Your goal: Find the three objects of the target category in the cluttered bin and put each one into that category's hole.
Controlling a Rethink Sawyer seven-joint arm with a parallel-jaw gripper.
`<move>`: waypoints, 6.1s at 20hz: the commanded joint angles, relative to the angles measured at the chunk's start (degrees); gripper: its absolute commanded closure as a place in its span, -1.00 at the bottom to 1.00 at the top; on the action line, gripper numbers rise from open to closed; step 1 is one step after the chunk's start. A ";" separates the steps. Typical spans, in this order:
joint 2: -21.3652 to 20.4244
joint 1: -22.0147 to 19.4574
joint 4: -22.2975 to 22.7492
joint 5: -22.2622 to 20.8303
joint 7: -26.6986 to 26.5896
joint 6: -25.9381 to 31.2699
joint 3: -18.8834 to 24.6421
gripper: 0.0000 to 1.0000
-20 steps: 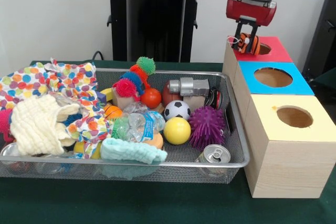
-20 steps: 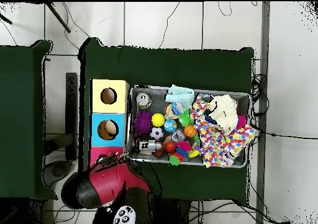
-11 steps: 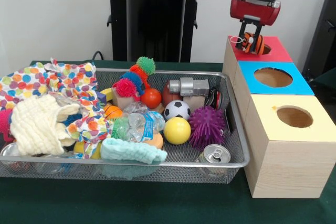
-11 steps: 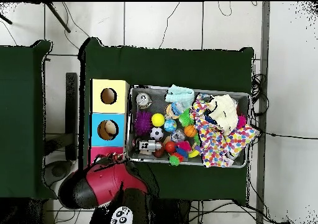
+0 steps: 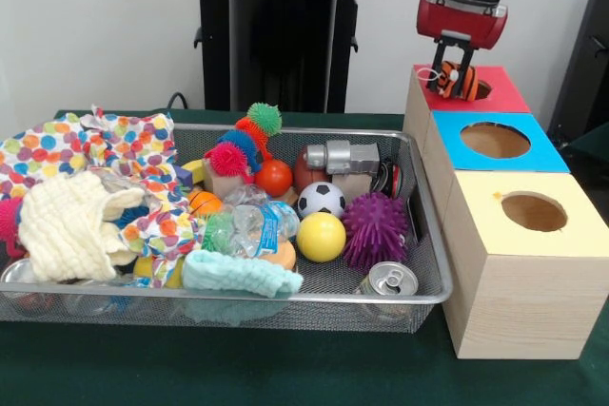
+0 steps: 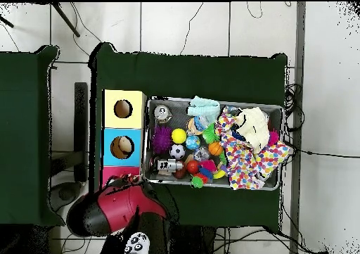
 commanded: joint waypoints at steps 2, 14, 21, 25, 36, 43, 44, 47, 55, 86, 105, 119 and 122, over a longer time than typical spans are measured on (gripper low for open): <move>3.29 -0.18 3.49 2.42 9.18 -5.25 0.58 1.00; 3.91 0.09 5.31 3.81 9.51 -6.56 1.28 1.00; 2.70 -0.01 7.30 5.02 9.15 -6.23 2.23 1.00; 2.20 0.31 8.49 5.98 9.18 -6.51 2.43 1.00; 0.94 1.82 9.42 8.46 8.23 -5.92 1.92 1.00; 1.68 3.43 8.09 8.97 8.24 -5.15 0.72 1.00; 1.70 3.26 7.96 8.94 7.99 -5.03 0.74 1.00; 1.84 2.71 7.66 8.69 7.19 -4.80 0.84 1.00; 1.77 -0.51 7.50 9.06 5.31 -3.88 3.22 -1.00; -4.62 -1.30 1.58 10.81 4.42 9.81 2.17 -1.00; -5.11 -1.34 2.24 12.65 5.03 9.43 2.60 -1.00; -9.78 -1.91 -1.23 16.16 3.50 18.19 4.13 -1.00; -10.22 -2.17 -1.48 16.55 3.26 18.72 4.17 -1.00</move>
